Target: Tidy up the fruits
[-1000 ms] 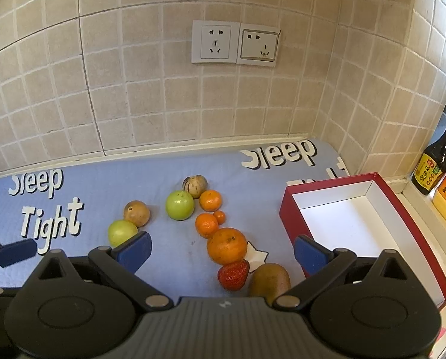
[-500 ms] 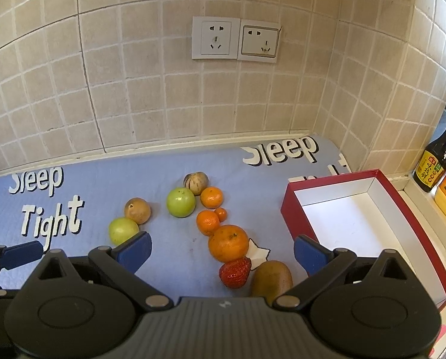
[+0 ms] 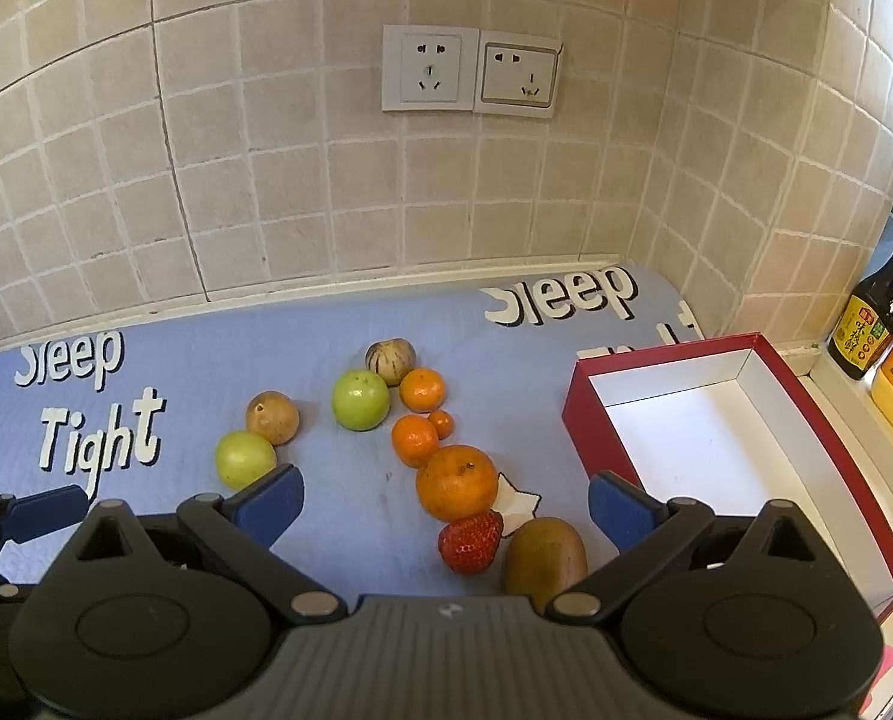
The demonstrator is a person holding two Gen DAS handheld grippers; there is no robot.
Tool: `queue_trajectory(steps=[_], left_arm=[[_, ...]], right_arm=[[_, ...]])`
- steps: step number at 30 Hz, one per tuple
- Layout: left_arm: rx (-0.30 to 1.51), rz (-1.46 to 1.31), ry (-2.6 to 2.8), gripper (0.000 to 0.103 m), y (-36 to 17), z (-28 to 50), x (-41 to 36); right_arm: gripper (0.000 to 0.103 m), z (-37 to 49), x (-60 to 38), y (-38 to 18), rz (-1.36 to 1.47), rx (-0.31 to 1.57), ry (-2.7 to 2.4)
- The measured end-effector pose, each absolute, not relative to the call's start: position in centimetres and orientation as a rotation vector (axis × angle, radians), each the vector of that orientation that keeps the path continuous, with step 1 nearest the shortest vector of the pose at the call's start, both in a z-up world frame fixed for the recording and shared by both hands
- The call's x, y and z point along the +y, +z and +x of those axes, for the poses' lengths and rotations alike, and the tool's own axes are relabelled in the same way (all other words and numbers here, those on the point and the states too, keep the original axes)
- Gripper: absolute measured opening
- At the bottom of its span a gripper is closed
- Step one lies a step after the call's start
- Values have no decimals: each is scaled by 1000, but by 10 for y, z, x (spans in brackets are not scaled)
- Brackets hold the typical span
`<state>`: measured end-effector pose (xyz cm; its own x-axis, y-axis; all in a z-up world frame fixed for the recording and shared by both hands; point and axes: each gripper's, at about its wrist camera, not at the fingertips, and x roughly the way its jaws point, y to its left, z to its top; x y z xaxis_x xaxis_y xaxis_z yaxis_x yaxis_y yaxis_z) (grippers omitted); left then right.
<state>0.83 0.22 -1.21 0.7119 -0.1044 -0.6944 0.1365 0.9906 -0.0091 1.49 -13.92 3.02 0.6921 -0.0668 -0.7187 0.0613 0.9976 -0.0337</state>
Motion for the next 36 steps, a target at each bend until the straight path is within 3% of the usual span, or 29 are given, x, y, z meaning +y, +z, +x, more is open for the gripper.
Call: queue_trajectory(steps=[11,14,22,29,36], left_arm=[[696,144,-405,102,-42,11,28],[763,160,-468,102,-60,17,32],[916,187,-570,86,-95,26,15],[972,140,-573,85,-109,31,12],[997,126,-559,75,-116,32,10]], right_arm=[[101,7,-179,1,23,817,2],[90,2,-193,-26,102,894,58],[80,-5,-191,-69,193,1041,149],[65,11,-191,-91,300,1137,157],[61,19,-185,-103,347,1182,169]])
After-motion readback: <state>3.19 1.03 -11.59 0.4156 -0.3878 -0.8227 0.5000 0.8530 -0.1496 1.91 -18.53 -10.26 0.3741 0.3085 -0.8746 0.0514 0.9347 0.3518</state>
